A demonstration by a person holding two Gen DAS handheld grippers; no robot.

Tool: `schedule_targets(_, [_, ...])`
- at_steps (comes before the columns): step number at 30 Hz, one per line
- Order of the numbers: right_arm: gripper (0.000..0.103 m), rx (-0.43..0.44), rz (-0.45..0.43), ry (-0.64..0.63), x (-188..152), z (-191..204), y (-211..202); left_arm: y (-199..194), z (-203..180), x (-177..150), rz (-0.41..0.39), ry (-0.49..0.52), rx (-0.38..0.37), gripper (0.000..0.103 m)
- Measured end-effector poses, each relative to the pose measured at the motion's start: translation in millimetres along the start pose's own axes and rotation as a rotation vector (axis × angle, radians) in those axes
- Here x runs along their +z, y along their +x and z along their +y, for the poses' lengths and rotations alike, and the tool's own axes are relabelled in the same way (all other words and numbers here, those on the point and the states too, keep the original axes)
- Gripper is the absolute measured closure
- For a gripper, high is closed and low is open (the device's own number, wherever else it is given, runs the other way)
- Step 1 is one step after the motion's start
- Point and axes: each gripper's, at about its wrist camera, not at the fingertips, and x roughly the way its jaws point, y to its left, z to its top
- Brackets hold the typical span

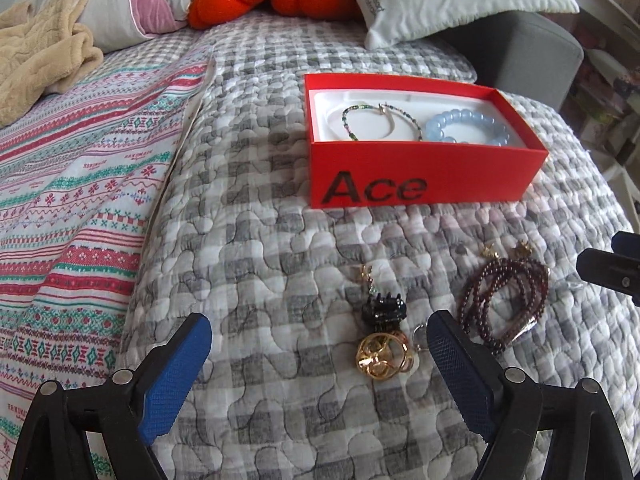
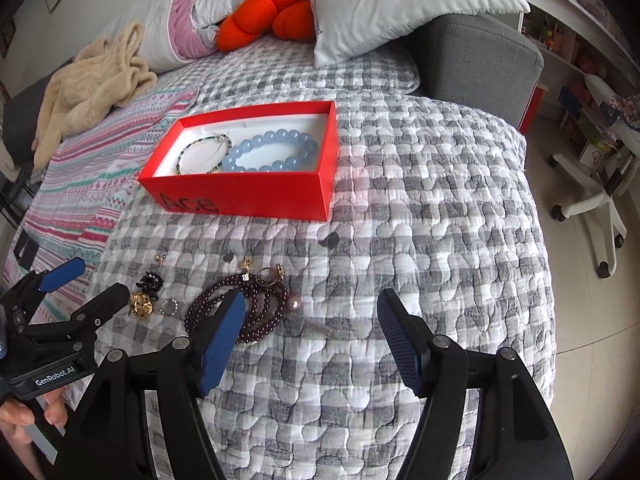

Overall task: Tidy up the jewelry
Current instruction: 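Move the left tool to the gold ring charm and grasp it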

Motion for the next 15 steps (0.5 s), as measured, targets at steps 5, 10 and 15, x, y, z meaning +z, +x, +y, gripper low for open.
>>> schedule_targets(5, [0.031, -0.021, 0.019, -0.022, -12, 5, 7, -2, -1, -12, 0.026, 0.023, -0.052, 0.012])
schedule_targets(10, [0.031, -0.029, 0.032, -0.042, -19, 10, 12, -7, 0, -20, 0.019, 0.039, -0.092, 0.012])
schedule_targets(15, [0.031, -0.025, 0.054, -0.044, -23, 12, 17, -7, 4, -27, 0.033, 0.048, -0.142, 0.012])
